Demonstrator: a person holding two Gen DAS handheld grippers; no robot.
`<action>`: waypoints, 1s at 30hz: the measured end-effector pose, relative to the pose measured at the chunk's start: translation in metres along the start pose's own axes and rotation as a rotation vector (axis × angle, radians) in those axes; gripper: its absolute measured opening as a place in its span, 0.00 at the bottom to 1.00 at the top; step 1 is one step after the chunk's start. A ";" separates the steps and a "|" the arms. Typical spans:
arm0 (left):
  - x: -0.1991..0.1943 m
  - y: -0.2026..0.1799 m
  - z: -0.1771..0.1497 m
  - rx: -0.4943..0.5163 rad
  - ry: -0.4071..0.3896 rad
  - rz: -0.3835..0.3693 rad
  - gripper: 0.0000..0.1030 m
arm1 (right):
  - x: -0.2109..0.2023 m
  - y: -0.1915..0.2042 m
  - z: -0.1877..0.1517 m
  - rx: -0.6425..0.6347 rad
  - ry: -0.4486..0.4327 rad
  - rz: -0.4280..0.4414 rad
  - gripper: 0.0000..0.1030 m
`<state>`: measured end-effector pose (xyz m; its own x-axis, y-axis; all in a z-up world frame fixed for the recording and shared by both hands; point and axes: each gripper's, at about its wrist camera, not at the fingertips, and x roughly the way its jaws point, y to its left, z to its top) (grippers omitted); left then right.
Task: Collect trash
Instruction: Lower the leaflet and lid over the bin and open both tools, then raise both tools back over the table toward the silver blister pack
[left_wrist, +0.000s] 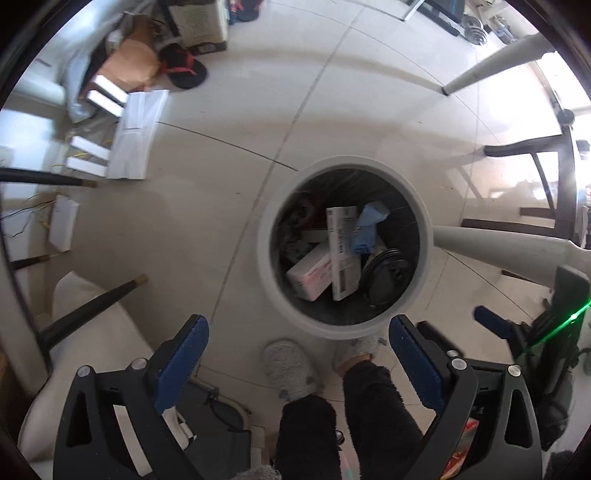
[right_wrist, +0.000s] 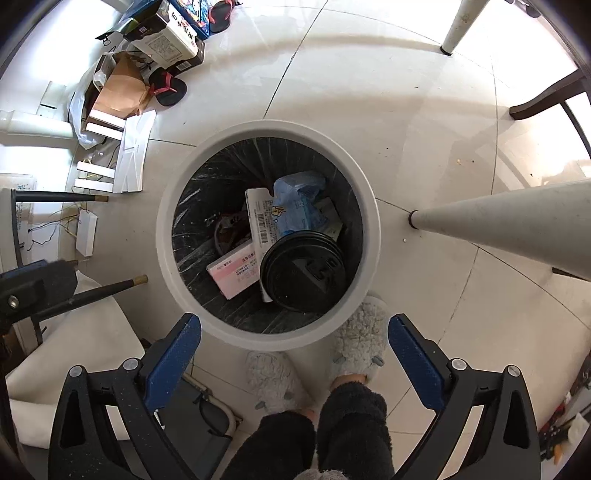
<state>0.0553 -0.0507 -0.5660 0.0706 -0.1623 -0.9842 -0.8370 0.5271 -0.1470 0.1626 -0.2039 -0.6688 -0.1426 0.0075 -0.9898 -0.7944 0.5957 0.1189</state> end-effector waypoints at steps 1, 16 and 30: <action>-0.005 0.000 -0.005 0.002 -0.007 0.019 0.97 | -0.006 0.000 -0.003 0.004 -0.001 -0.004 0.99; -0.102 -0.017 -0.088 0.034 -0.037 0.130 0.97 | -0.144 -0.013 -0.068 0.126 -0.006 -0.048 0.99; -0.269 -0.036 -0.131 0.056 -0.196 0.125 0.97 | -0.334 0.013 -0.122 0.072 -0.095 -0.012 0.99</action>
<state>-0.0049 -0.1351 -0.2827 0.0769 0.0689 -0.9947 -0.8149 0.5792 -0.0228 0.1281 -0.2965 -0.3273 -0.0742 0.0743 -0.9945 -0.7505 0.6525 0.1047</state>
